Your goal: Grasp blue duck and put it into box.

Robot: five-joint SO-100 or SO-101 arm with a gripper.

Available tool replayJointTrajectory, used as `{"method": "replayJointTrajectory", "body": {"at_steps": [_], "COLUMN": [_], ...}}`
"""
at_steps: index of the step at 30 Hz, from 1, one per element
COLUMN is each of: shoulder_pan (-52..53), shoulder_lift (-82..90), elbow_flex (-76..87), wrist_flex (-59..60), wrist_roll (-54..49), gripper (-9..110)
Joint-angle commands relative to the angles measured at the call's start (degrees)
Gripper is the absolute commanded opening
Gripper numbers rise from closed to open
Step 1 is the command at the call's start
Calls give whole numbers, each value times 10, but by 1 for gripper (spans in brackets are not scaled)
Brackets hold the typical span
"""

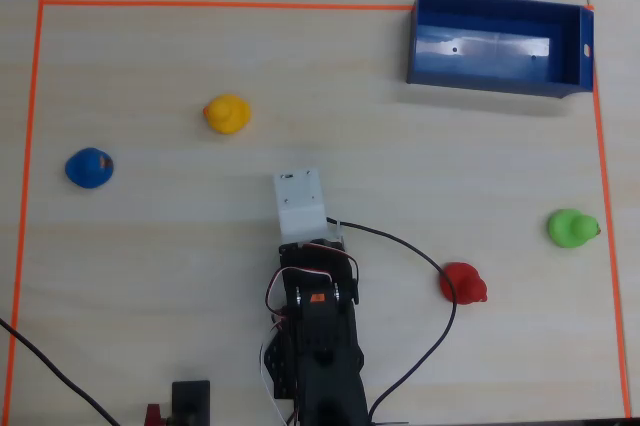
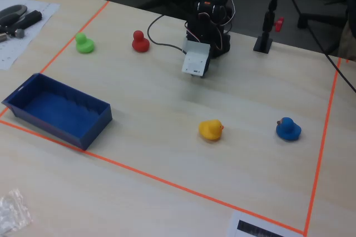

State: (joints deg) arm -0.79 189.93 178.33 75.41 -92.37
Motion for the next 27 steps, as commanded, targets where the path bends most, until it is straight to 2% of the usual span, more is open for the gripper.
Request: {"method": "replayJointTrajectory", "body": {"at_steps": [1,13,19,21,24,27], "shoulder_pan": [-3,-3,-23,-38,-69,-149], "shoulder_lift": [-2,-2,-10,-55,-199,-325], "elbow_flex": [-1,-1,-1,-4,-36,-101], "wrist_flex": [17,17,8,-47,-208,-373], "wrist_roll": [4,4,-1,-8,-5,19], "gripper": [9,8,0,0,0,0]}}
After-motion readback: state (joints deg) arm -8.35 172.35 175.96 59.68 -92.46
